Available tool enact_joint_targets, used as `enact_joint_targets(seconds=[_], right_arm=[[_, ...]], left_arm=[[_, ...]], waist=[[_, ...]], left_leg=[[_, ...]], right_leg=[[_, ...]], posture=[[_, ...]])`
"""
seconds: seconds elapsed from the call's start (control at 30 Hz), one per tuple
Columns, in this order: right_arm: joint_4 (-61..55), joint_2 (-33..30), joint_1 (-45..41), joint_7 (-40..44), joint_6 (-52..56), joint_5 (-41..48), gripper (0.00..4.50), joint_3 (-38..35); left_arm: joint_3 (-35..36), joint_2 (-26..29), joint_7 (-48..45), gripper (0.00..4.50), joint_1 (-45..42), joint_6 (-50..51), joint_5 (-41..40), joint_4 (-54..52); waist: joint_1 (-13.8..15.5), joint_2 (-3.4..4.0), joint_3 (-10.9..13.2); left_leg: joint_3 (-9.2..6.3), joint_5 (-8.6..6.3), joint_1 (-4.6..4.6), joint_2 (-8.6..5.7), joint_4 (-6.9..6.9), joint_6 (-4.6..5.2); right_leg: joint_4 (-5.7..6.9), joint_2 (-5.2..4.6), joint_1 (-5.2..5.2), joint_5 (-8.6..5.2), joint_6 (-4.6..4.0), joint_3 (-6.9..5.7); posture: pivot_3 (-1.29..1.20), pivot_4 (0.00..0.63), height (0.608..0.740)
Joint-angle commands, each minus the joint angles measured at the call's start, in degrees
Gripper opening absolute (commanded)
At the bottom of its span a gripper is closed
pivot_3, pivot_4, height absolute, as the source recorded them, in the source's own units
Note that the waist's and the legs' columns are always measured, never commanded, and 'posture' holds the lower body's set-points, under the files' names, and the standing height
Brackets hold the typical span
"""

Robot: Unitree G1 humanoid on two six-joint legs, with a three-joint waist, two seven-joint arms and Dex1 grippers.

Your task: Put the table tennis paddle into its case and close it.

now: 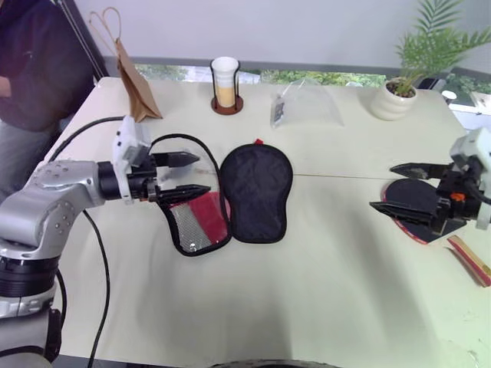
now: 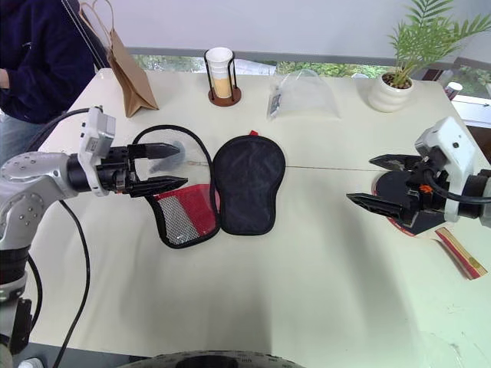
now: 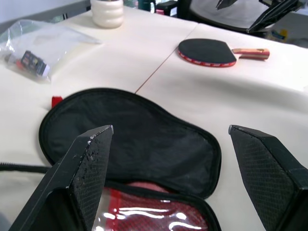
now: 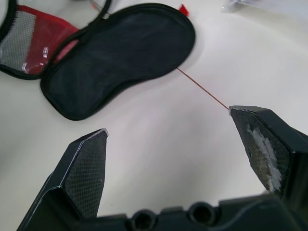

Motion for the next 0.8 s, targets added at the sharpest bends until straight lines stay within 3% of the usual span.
enact_joint_targets(seconds=[0.03, 0.8], right_arm=[[-0.2, -1.0, -2.1, 0.5, -1.4, -0.4, 4.45, 0.9], [-1.2, 1.0, -4.8, -1.6, 1.0, 0.8, 4.45, 4.7]], left_arm=[[1.9, 1.2, -0.5, 4.01, -0.3, 0.2, -1.0, -0.7], [3.3, 1.7, 1.9, 4.01, 1.6, 3.1, -4.6, -4.0]], waist=[[0.0, 0.00, 0.0], [0.0, 0.00, 0.0]], left_leg=[[0.00, 0.00, 0.00, 0.00, 0.00, 0.00], [-0.01, 0.00, 0.00, 0.00, 0.00, -0.01]], right_leg=[[0.00, 0.00, -0.01, 0.00, 0.00, 0.00], [0.00, -0.01, -0.01, 0.00, 0.00, 0.01]], posture=[[0.00, 0.150, 0.740], [0.00, 0.150, 0.740]])
